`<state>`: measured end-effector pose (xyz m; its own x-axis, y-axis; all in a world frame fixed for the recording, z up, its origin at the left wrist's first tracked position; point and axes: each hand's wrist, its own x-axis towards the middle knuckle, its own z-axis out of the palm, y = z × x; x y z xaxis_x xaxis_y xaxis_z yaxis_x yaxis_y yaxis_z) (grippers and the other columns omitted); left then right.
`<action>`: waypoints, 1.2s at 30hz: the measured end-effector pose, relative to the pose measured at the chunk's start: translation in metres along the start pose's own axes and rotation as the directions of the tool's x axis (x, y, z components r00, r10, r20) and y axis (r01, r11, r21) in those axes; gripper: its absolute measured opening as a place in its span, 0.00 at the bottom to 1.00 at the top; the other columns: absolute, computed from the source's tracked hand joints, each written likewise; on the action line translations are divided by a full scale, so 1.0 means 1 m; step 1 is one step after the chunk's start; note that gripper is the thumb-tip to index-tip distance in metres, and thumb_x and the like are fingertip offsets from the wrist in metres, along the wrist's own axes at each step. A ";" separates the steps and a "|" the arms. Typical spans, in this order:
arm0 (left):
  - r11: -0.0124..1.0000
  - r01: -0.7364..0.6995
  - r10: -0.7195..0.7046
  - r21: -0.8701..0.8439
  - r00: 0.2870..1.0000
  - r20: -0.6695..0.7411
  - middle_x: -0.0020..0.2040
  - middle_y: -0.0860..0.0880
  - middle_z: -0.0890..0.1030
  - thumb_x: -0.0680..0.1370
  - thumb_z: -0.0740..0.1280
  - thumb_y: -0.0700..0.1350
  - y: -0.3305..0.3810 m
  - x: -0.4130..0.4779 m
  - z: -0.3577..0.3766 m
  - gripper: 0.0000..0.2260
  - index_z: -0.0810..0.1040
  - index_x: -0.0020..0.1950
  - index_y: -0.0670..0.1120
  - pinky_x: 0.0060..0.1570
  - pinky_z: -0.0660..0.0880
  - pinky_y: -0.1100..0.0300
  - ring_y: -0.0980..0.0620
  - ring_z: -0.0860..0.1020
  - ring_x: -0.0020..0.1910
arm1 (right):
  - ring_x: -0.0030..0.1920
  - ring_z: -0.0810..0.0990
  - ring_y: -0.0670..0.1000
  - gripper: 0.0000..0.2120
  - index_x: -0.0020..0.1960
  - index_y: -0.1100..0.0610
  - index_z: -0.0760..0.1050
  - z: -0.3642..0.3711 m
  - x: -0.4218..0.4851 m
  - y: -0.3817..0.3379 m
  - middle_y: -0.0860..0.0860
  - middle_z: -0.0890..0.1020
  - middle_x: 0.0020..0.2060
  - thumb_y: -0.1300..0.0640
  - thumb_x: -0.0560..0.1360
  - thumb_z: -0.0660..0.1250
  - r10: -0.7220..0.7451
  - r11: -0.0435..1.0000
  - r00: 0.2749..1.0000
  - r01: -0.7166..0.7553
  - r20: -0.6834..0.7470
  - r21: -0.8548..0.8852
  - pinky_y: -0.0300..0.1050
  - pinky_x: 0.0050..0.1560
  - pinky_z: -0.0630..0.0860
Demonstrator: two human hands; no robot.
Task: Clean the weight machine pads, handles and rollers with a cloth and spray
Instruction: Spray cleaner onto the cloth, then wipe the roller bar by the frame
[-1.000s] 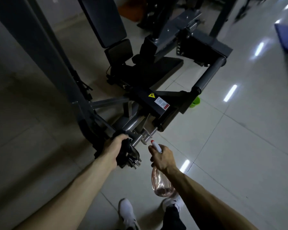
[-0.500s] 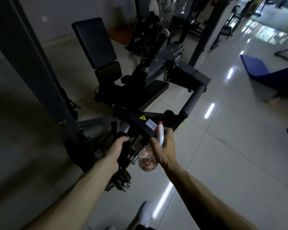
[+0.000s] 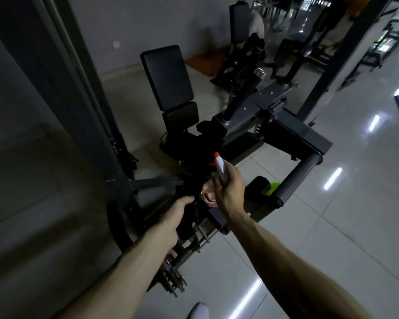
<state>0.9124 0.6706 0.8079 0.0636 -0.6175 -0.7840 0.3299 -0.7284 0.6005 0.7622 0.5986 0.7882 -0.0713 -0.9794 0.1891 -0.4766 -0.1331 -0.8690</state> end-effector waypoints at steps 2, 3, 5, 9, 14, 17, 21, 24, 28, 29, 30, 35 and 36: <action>1.000 0.002 -0.002 0.012 1.000 -0.013 0.50 0.41 0.87 0.74 0.74 0.56 0.003 0.000 0.001 0.16 0.85 0.53 0.45 0.63 0.78 0.45 0.38 0.83 0.54 | 0.58 0.74 0.36 0.22 0.74 0.48 0.71 0.005 0.008 -0.004 0.43 0.73 0.62 0.55 0.81 0.68 -0.007 1.000 1.000 0.008 0.020 -0.015 0.40 0.62 0.75; 1.000 -0.009 0.009 0.009 1.000 -0.016 0.51 0.41 0.87 0.74 0.74 0.56 0.004 0.000 0.002 0.15 0.85 0.52 0.46 0.64 0.77 0.44 0.37 0.83 0.56 | 0.58 0.74 0.38 0.22 0.73 0.48 0.71 0.007 0.010 -0.004 0.43 0.74 0.62 0.54 0.80 0.68 -0.021 0.999 1.000 0.021 0.020 -0.026 0.42 0.63 0.75; 1.000 -0.029 0.029 0.002 0.999 -0.023 0.51 0.41 0.86 0.75 0.73 0.55 0.006 0.001 0.001 0.14 0.85 0.53 0.46 0.62 0.77 0.44 0.38 0.83 0.57 | 0.60 0.75 0.43 0.21 0.72 0.46 0.70 0.009 0.010 0.001 0.44 0.74 0.63 0.51 0.79 0.66 -0.028 0.998 0.999 0.029 0.026 -0.051 0.48 0.62 0.78; 1.000 -0.021 0.021 0.015 1.000 0.001 0.54 0.43 0.85 0.72 0.74 0.58 0.003 0.007 0.000 0.21 0.84 0.59 0.48 0.64 0.76 0.44 0.40 0.82 0.57 | 0.59 0.78 0.46 0.23 0.72 0.45 0.68 0.005 0.001 0.011 0.46 0.77 0.61 0.44 0.78 0.65 0.057 0.998 0.995 -0.055 0.076 -0.026 0.56 0.61 0.80; 1.000 0.015 -0.016 0.023 1.000 0.005 0.57 0.42 0.84 0.63 0.76 0.61 -0.003 0.015 -0.006 0.29 0.83 0.60 0.49 0.66 0.75 0.41 0.39 0.81 0.58 | 0.58 0.76 0.40 0.36 0.79 0.47 0.60 -0.007 -0.010 0.000 0.44 0.71 0.68 0.50 0.77 0.74 0.098 0.995 0.986 -0.102 0.132 0.020 0.40 0.58 0.77; 0.999 0.042 -0.042 0.004 0.998 -0.038 0.53 0.42 0.84 0.69 0.75 0.59 -0.012 0.022 -0.020 0.24 0.83 0.59 0.47 0.53 0.77 0.49 0.42 0.81 0.50 | 0.56 0.77 0.40 0.32 0.76 0.46 0.64 -0.017 -0.031 -0.008 0.40 0.71 0.64 0.48 0.77 0.73 0.117 0.993 0.993 -0.117 -0.017 -0.005 0.40 0.55 0.77; 0.996 0.084 -0.085 -0.040 0.995 -0.045 0.53 0.41 0.85 0.73 0.73 0.58 -0.037 0.033 -0.030 0.23 0.82 0.60 0.43 0.55 0.78 0.49 0.41 0.83 0.51 | 0.54 0.77 0.44 0.09 0.58 0.54 0.78 -0.016 -0.087 -0.019 0.47 0.76 0.57 0.59 0.78 0.68 -0.036 0.996 0.990 0.025 -0.136 -0.082 0.47 0.49 0.80; 0.994 0.099 -0.098 -0.043 0.995 0.034 0.48 0.40 0.86 0.81 0.65 0.54 -0.054 0.041 -0.016 0.18 0.83 0.58 0.41 0.46 0.80 0.52 0.41 0.83 0.45 | 0.60 0.76 0.45 0.18 0.68 0.52 0.75 0.001 -0.121 -0.010 0.49 0.72 0.65 0.52 0.79 0.70 -0.023 0.987 0.997 0.012 -0.068 -0.159 0.44 0.53 0.81; 0.992 -0.123 0.123 -0.006 0.992 0.001 0.69 0.38 0.78 0.81 0.62 0.51 -0.023 0.075 0.028 0.21 0.73 0.73 0.49 0.65 0.75 0.41 0.38 0.78 0.65 | 0.56 0.76 0.46 0.22 0.71 0.42 0.68 0.018 -0.084 -0.015 0.47 0.70 0.63 0.42 0.80 0.69 0.000 0.979 0.990 -0.029 -0.142 -0.204 0.45 0.51 0.82; 0.980 -0.196 0.196 0.023 0.981 0.003 0.72 0.38 0.74 0.79 0.61 0.51 -0.015 0.094 0.039 0.26 0.67 0.77 0.52 0.67 0.73 0.38 0.37 0.75 0.68 | 0.54 0.75 0.46 0.20 0.69 0.42 0.69 0.015 -0.066 -0.017 0.48 0.70 0.61 0.41 0.80 0.69 -0.001 0.960 0.988 -0.043 -0.157 -0.276 0.44 0.50 0.80; 0.959 -0.273 0.273 0.070 0.962 0.003 0.74 0.39 0.72 0.75 0.59 0.51 -0.011 0.110 0.047 0.30 0.63 0.79 0.54 0.68 0.72 0.37 0.37 0.74 0.70 | 0.54 0.74 0.47 0.20 0.68 0.43 0.71 0.013 -0.052 -0.017 0.48 0.70 0.60 0.41 0.79 0.70 0.000 0.949 0.981 -0.062 -0.196 -0.308 0.43 0.49 0.79; 0.944 -0.311 0.305 0.106 0.950 0.070 0.73 0.42 0.73 0.72 0.61 0.55 -0.015 0.100 0.063 0.32 0.65 0.78 0.58 0.67 0.74 0.37 0.39 0.75 0.69 | 0.58 0.73 0.48 0.20 0.66 0.44 0.72 -0.006 -0.052 -0.004 0.49 0.67 0.62 0.40 0.78 0.70 -0.062 0.927 0.971 -0.029 -0.229 -0.374 0.42 0.47 0.78; 0.941 -0.323 0.317 0.104 0.946 0.072 0.72 0.42 0.74 0.72 0.62 0.57 -0.012 0.087 0.066 0.33 0.66 0.78 0.57 0.66 0.74 0.38 0.40 0.76 0.68 | 0.57 0.73 0.49 0.20 0.66 0.43 0.71 -0.010 -0.054 0.000 0.49 0.67 0.62 0.39 0.78 0.70 -0.043 0.936 0.973 -0.040 -0.227 -0.349 0.44 0.48 0.79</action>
<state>0.8518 0.6062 0.7432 0.0966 -0.8363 -0.5397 0.1921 -0.5164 0.8345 0.7574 0.6529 0.7827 -0.2478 -0.9126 0.3253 -0.7492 -0.0323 -0.6615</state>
